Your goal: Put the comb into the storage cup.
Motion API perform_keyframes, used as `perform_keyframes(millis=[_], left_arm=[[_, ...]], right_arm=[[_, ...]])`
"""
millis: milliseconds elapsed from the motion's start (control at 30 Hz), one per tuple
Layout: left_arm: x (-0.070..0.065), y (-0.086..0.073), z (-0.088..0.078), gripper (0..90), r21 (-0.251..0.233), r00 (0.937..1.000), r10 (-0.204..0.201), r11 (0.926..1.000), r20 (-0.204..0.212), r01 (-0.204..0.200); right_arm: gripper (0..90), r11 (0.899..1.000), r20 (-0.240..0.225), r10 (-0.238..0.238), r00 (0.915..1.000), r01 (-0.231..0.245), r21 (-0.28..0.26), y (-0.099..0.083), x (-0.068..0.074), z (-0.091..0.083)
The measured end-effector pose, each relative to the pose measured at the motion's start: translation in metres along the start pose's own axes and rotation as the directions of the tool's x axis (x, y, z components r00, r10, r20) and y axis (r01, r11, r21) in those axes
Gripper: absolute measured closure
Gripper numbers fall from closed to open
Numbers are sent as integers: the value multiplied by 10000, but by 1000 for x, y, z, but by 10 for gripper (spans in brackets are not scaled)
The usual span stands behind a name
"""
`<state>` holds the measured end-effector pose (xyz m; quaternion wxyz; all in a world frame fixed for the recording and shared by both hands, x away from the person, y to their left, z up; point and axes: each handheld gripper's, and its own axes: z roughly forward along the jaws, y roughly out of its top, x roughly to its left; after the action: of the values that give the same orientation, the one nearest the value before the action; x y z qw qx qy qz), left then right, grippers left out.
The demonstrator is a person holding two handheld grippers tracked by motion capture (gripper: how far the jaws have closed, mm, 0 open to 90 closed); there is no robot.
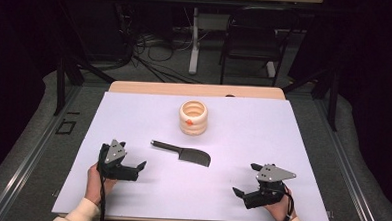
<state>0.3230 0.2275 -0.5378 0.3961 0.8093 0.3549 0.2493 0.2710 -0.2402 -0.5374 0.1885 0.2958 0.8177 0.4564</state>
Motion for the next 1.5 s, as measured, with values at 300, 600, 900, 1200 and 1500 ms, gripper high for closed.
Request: perform_keyframes(millis=[300,600,900,1200,1500], left_arm=[[3,8,10,3,94,10000,-18,10000,-4,18],[6,17,22,0,225,10000,-36,9997,-25,36],[9,25,32,3,350,9998,-217,9991,-44,219],[16,32,42,2,394,9990,-425,9983,-97,428],[20,40,53,3,400,9986,-522,9978,-106,526]], right_arm=[[0,10000,14,-2,10000,2,25,0,0,0],[0,10000,21,-10,10000,10,32,0,0,0],[0,10000,17,0,10000,0,40,0,0,0],[0,10000,-18,25,10000,-25,66,-1,0,1],[0,10000,-30,46,10000,-46,86,-1,0,1]])
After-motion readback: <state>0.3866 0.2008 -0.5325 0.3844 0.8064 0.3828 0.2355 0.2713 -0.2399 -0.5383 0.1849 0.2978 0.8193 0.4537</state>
